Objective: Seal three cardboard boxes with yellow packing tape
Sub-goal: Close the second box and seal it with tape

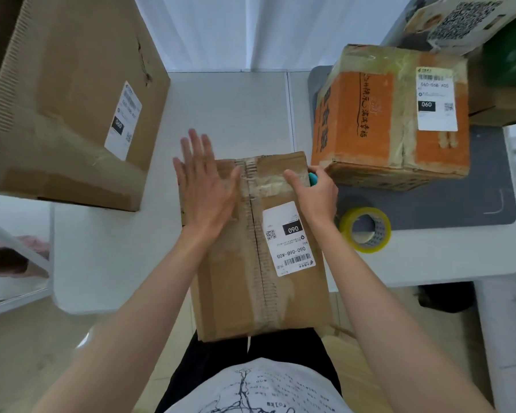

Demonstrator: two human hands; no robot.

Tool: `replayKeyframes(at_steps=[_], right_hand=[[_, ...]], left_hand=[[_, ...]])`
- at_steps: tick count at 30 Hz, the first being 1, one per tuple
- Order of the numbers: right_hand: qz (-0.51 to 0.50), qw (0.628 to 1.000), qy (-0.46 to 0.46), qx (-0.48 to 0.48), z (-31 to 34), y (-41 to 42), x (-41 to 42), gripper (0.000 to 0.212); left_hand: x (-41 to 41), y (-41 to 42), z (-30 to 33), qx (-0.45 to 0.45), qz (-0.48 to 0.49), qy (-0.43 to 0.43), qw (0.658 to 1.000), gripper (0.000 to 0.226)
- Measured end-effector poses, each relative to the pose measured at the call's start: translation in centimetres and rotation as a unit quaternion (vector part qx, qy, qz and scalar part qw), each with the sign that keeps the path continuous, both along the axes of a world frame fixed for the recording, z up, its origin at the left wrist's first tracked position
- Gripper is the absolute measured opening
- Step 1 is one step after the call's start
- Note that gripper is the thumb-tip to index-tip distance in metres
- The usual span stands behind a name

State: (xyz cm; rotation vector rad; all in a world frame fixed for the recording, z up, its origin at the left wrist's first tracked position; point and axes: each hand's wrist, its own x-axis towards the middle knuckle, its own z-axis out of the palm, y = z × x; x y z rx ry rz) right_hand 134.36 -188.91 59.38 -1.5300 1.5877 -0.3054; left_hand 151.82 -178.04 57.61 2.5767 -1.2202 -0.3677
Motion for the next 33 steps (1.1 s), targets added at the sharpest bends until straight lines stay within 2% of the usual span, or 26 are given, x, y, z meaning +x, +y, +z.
replayKeyframes(at_steps=[2,5,7,10,12,15,17,18,20,21,24,28,31,33], right_hand=[[-0.009,1.000,-0.021,0.001,-0.3,0.1,-0.1,0.042],[-0.033,0.998,-0.050,-0.009,-0.7,0.3,0.1,0.036],[-0.032,0.998,-0.059,-0.002,-0.6,0.5,0.1,0.036],[-0.028,0.997,-0.073,0.002,-1.0,0.3,0.0,0.030],[-0.039,0.994,-0.098,0.028,-0.8,0.1,0.1,0.031],[-0.104,0.973,-0.153,0.134,-1.6,-0.5,-1.4,0.039],[-0.123,0.968,-0.136,0.173,-2.6,0.2,-3.2,0.029],[-0.116,0.972,-0.098,0.179,-3.4,0.8,-4.3,0.020],[-0.089,0.982,-0.009,0.163,-5.0,1.9,-6.3,0.013],[-0.081,0.985,0.023,0.154,-5.7,2.1,-6.8,0.016],[-0.064,0.990,0.079,0.095,-6.6,1.7,-6.8,0.027],[0.028,0.987,0.156,0.002,-7.6,1.3,-5.7,0.026],[-0.005,0.986,0.157,-0.060,-5.4,0.5,-5.3,0.023],[-0.078,0.983,0.092,-0.136,-2.7,0.4,-4.9,0.023]], left_hand=[[1.7,2.3,0.0,0.012,0.125,0.036,0.991,0.093],[1.9,3.5,-0.6,0.029,0.205,0.145,0.968,0.092],[1.6,3.4,-1.0,-0.010,0.210,0.167,0.963,0.076],[2.0,3.3,-1.7,-0.050,0.192,0.152,0.968,0.056],[2.5,3.5,-2.1,-0.054,0.180,0.139,0.972,0.052],[2.7,4.0,-2.4,-0.064,0.179,0.145,0.971,0.051],[2.8,4.3,-2.5,-0.069,0.186,0.159,0.967,0.052],[2.8,4.3,-2.5,-0.067,0.190,0.164,0.966,0.053],[2.7,4.2,-2.5,-0.063,0.199,0.169,0.963,0.052],[2.7,4.2,-2.4,-0.062,0.201,0.173,0.962,0.051],[2.8,4.1,-2.3,-0.059,0.206,0.174,0.961,0.049],[2.7,4.1,-2.2,-0.059,0.208,0.172,0.961,0.048],[2.7,4.1,-2.2,-0.062,0.206,0.175,0.961,0.049],[2.8,4.1,-2.2,-0.064,0.204,0.177,0.961,0.050]])
